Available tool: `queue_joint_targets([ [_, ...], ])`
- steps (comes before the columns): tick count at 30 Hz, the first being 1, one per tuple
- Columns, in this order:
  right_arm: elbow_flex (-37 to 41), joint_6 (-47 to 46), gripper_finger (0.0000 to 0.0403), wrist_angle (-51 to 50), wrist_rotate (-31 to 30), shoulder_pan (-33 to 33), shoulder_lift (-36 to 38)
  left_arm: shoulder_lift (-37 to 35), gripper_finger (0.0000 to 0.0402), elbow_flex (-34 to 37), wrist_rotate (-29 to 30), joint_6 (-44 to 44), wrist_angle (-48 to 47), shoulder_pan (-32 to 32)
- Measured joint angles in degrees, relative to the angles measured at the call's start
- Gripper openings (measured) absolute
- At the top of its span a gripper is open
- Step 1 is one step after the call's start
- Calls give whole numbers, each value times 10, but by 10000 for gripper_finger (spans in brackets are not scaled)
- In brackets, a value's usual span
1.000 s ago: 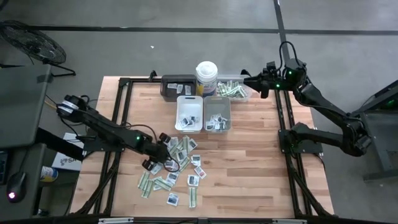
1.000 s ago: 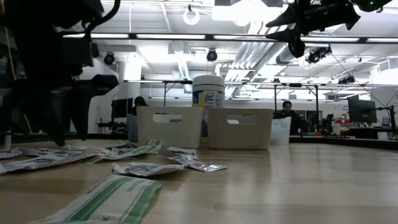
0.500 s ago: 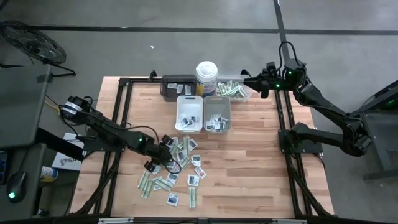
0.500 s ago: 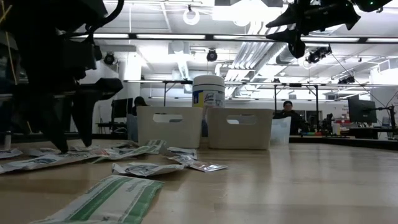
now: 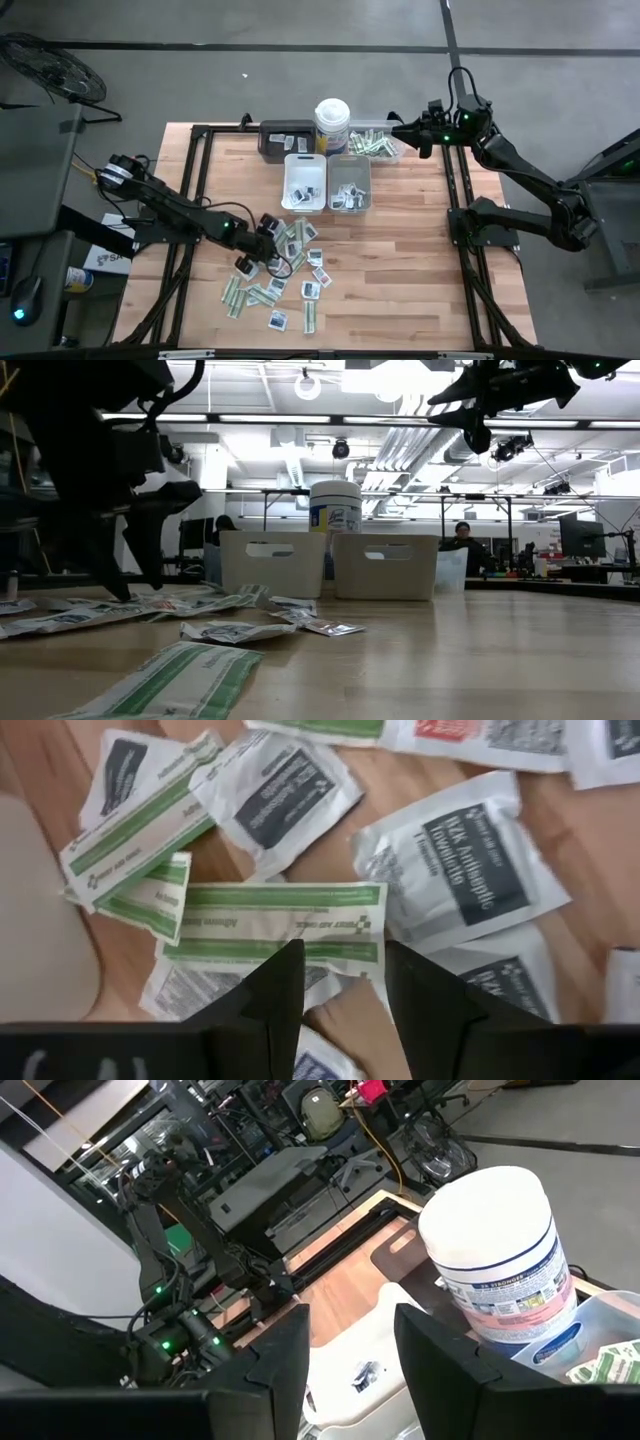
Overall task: Pick & Place First Aid Supplies
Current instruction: Put the band aid into the transparent bin
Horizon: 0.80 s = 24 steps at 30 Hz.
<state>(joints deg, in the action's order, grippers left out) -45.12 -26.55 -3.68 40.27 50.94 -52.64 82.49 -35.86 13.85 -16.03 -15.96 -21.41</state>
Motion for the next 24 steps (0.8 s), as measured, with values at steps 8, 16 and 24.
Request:
queue_joint_targets([
  [8,0,0,142,0,0,0,0,21,94,0,9,0,18,0],
  [16,0,0,142,-2,0,0,0,27,30,0,5,7,22,0],
  [24,0,0,142,-4,0,0,0,25,2,-12,10,24,23,0],
])
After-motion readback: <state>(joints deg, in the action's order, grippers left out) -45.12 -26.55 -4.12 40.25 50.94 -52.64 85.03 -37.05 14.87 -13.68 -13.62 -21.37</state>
